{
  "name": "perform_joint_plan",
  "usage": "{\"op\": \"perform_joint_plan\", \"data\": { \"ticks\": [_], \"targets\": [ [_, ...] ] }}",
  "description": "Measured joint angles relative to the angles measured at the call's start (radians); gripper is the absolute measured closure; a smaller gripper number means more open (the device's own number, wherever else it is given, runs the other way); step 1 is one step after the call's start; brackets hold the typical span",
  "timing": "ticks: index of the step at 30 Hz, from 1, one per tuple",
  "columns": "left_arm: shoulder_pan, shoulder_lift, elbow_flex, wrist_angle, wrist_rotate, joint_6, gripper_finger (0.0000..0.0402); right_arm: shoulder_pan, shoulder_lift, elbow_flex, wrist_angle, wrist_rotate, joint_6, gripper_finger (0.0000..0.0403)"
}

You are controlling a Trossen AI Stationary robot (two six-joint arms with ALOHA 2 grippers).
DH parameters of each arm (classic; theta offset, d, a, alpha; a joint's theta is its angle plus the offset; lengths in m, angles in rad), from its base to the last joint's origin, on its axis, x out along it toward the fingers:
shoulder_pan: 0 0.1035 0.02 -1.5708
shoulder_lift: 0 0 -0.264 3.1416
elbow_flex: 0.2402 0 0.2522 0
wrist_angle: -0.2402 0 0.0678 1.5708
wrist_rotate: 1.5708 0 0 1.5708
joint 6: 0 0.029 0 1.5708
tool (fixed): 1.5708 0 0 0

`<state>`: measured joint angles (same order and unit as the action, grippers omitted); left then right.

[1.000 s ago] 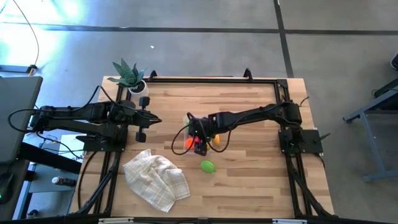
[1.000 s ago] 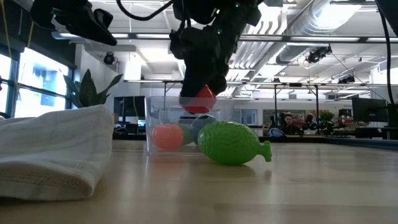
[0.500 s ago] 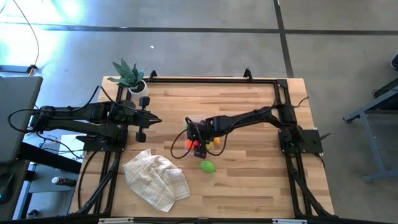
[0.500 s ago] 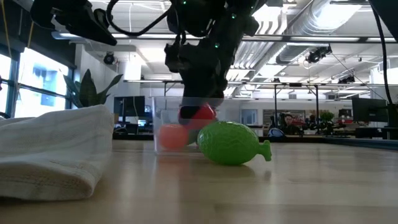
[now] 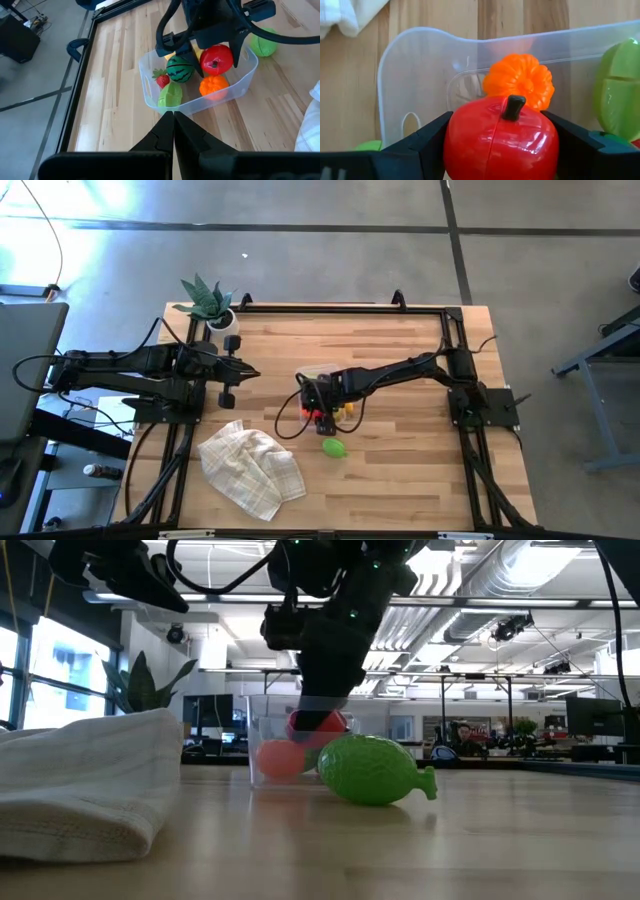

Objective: Pick and placing Produce into tupperware
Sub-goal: Put the red apple into the transparent bin

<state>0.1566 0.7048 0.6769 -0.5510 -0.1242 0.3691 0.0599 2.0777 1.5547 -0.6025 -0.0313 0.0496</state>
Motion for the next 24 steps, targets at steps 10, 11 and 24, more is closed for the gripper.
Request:
{"op": "perform_joint_plan", "data": {
  "ticks": [10, 11, 24],
  "targets": [
    [0.000, 0.000, 0.000, 0.000, 0.000, 0.000, 0.0399, 0.010, 0.000, 0.000, 0.005, 0.090, -0.023, 0.0139],
    [0.000, 0.000, 0.000, 0.000, 0.000, 0.000, 0.0399, 0.011, 0.000, 0.000, 0.005, 0.096, -0.016, 0.0139],
    [0.000, 0.000, 0.000, 0.000, 0.000, 0.000, 0.0399, 0.012, 0.000, 0.000, 0.003, 0.074, 0.024, 0.0139]
  ]
}}
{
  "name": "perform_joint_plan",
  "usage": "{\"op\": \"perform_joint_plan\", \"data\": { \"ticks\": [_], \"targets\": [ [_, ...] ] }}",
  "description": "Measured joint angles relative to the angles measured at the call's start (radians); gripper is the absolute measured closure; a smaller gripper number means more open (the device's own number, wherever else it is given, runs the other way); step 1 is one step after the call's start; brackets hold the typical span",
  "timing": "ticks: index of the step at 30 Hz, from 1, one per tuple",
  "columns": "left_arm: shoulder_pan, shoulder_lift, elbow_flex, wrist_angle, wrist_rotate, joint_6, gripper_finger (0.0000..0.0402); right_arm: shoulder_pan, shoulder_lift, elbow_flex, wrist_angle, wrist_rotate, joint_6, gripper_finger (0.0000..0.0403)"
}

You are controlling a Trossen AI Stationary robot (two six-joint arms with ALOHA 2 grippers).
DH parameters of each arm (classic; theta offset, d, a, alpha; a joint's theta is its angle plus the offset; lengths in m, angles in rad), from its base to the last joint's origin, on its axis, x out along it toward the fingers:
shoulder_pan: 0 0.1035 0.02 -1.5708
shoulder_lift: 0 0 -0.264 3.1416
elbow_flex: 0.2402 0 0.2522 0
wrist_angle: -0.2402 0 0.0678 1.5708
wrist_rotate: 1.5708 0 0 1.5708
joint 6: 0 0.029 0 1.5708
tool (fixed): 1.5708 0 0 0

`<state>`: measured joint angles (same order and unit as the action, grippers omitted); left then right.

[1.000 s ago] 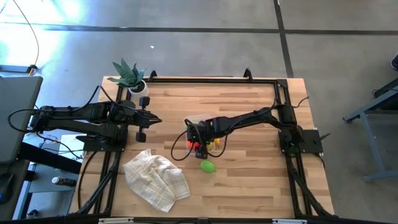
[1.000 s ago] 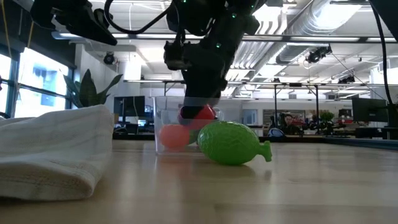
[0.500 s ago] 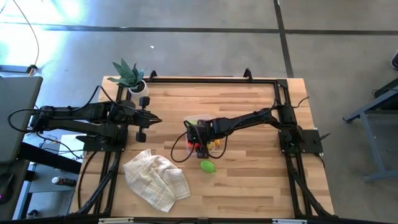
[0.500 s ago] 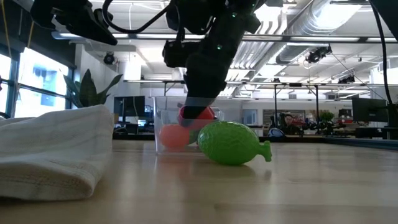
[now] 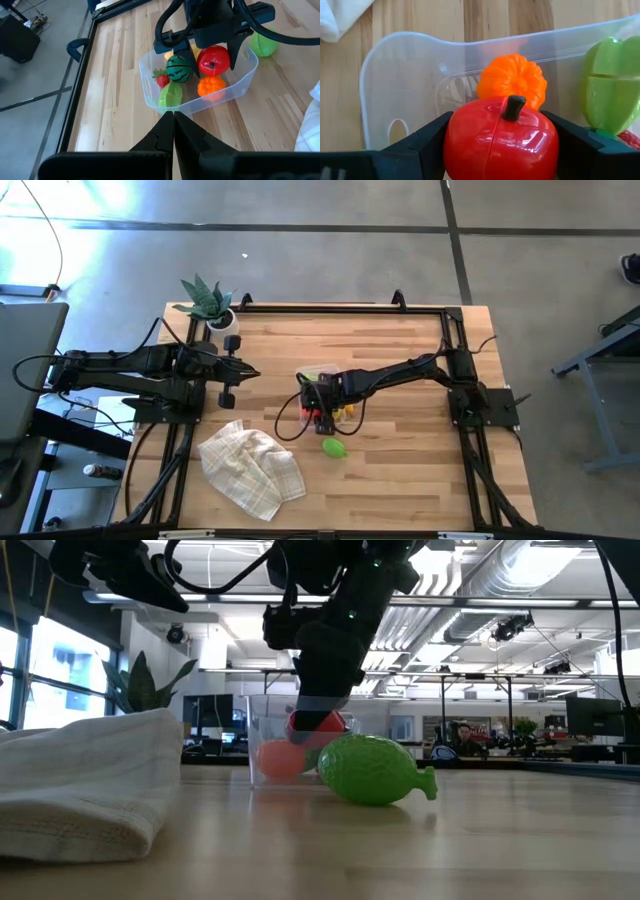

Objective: Pick and placing Produce into tupperware
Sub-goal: Put the red apple into the transparent bin

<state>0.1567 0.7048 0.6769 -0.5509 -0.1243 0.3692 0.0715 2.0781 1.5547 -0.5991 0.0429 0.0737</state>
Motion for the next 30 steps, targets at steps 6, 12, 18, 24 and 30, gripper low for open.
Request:
{"op": "perform_joint_plan", "data": {
  "ticks": [6, 12, 18, 24, 30],
  "targets": [
    [0.000, 0.000, 0.000, 0.000, 0.000, 0.000, 0.0399, 0.000, 0.003, 0.000, -0.005, -0.003, 0.034, 0.0139],
    [0.000, 0.000, 0.000, 0.000, 0.000, 0.000, 0.0399, 0.000, 0.003, 0.000, -0.005, -0.009, 0.059, 0.0139],
    [0.000, 0.000, 0.000, 0.000, 0.000, 0.000, 0.0399, -0.001, 0.003, 0.000, -0.005, -0.007, 0.065, 0.0139],
    [0.000, 0.000, 0.000, 0.000, 0.000, 0.000, 0.0399, -0.001, 0.004, 0.000, -0.004, 0.002, 0.082, 0.0139],
    [0.000, 0.000, 0.000, 0.000, 0.000, 0.000, 0.0399, -0.001, 0.005, 0.000, 0.001, 0.002, 0.084, 0.0139]
  ]
}}
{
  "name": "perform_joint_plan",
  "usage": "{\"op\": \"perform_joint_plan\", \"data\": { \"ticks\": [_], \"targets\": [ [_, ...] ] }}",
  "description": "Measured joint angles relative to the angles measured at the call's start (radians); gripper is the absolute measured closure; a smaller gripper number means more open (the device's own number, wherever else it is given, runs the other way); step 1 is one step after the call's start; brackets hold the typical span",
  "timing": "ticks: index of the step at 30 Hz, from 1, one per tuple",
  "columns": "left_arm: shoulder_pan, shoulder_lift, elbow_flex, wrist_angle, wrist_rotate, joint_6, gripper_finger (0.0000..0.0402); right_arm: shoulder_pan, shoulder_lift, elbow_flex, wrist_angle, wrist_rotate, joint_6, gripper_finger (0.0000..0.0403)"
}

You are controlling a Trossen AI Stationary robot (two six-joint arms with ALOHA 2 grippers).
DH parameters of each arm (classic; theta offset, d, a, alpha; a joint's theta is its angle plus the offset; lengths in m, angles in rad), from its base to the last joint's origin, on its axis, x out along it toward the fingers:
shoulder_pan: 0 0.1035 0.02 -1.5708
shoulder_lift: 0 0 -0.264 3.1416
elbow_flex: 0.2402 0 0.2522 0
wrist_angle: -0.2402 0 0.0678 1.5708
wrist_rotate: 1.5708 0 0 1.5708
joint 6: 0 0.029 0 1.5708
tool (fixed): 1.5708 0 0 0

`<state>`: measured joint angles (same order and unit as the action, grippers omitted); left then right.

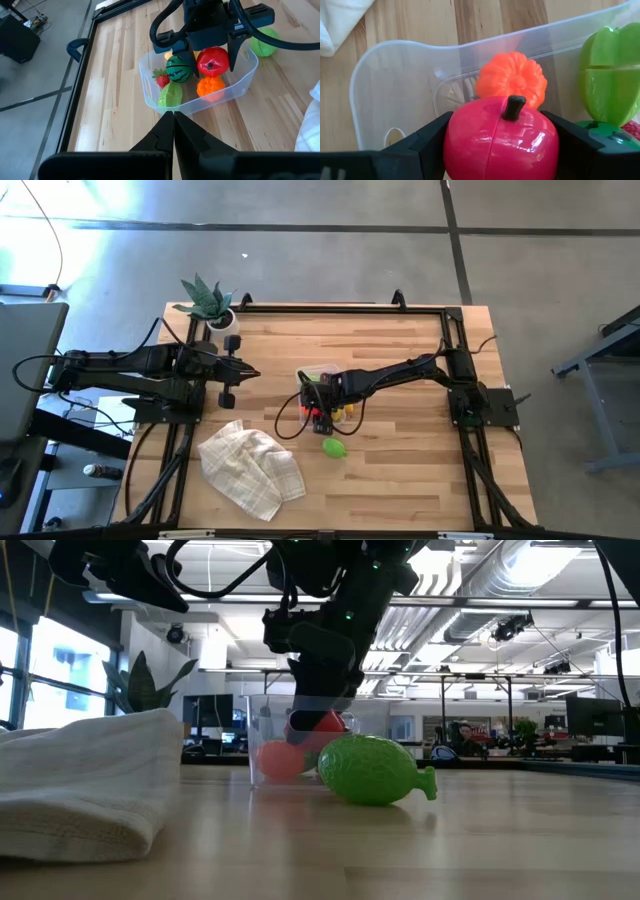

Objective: Pick and placing Produce into tupperware
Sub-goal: Put the red apple into the transparent bin

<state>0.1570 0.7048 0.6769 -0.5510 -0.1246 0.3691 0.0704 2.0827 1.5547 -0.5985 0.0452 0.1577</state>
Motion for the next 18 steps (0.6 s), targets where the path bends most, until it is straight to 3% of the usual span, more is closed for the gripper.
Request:
{"op": "perform_joint_plan", "data": {
  "ticks": [18],
  "targets": [
    [0.000, 0.000, 0.000, 0.000, 0.000, 0.000, 0.0399, 0.000, 0.000, 0.000, -0.004, 0.000, 0.051, 0.0139]
  ]
}}
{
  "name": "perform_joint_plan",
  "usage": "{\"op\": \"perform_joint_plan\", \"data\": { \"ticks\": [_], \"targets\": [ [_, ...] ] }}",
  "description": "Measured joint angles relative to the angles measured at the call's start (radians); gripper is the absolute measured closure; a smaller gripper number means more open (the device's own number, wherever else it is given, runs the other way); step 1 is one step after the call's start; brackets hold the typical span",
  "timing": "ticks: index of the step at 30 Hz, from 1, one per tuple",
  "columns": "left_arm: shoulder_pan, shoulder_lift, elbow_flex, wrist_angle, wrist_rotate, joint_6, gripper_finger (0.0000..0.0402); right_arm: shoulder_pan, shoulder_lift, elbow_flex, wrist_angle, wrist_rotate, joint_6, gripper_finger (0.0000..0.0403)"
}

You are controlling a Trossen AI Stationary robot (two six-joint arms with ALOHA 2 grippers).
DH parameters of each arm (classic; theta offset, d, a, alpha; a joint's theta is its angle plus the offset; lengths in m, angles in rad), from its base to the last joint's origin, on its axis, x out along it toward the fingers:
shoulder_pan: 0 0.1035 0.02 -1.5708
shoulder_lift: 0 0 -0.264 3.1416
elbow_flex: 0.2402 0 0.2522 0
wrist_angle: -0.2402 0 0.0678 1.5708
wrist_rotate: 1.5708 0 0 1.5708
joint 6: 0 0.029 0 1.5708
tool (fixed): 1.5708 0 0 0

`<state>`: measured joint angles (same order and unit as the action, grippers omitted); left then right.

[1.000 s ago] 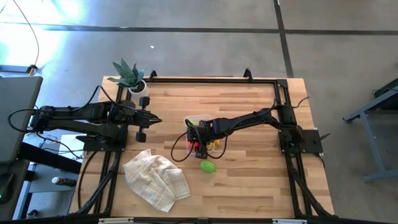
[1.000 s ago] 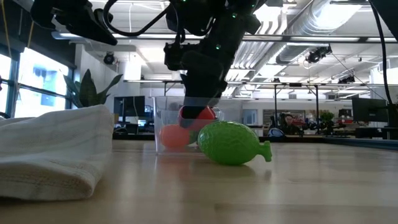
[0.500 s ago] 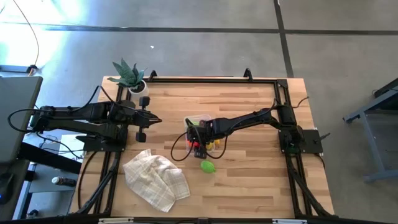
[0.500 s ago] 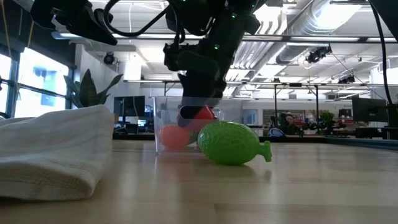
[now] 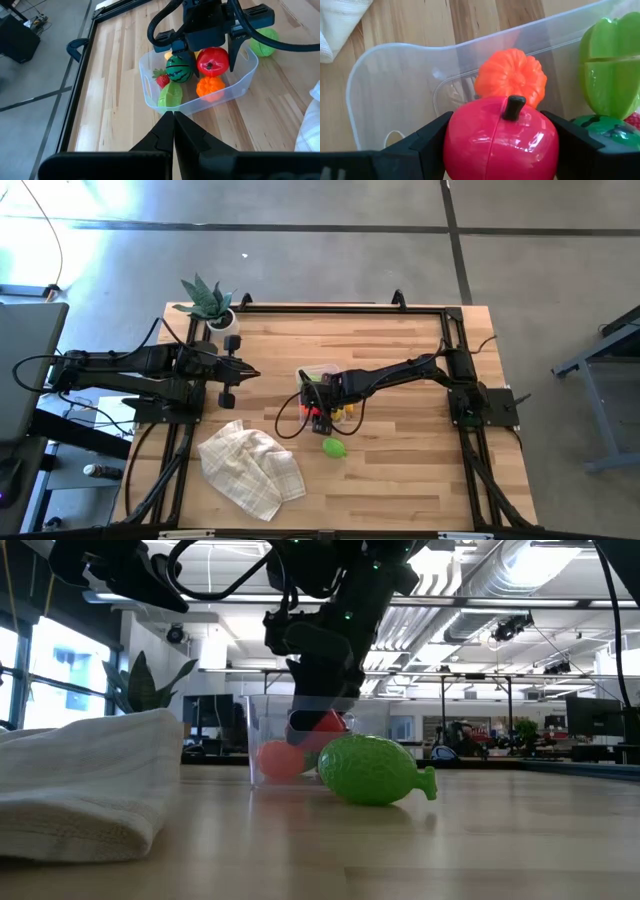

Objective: Pick and placing Produce into tupperware
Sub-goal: Put the red apple into the transparent bin, then put the green melon into the transparent bin

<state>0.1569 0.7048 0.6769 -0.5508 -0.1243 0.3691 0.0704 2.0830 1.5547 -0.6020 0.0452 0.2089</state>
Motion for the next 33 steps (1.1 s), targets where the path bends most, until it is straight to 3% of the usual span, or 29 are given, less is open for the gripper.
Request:
{"op": "perform_joint_plan", "data": {
  "ticks": [8, 20, 33],
  "targets": [
    [0.000, 0.000, 0.000, 0.000, 0.000, 0.000, 0.0399, 0.000, 0.000, 0.001, 0.034, -0.021, 0.009, 0.0135],
    [0.000, 0.000, 0.000, 0.000, 0.000, 0.000, 0.0399, -0.001, 0.000, 0.001, 0.017, -0.030, 0.015, 0.0047],
    [0.000, 0.000, 0.000, 0.001, 0.000, 0.000, 0.0399, -0.019, -0.056, 0.002, 0.005, -0.106, 0.086, 0.0043]
  ]
}}
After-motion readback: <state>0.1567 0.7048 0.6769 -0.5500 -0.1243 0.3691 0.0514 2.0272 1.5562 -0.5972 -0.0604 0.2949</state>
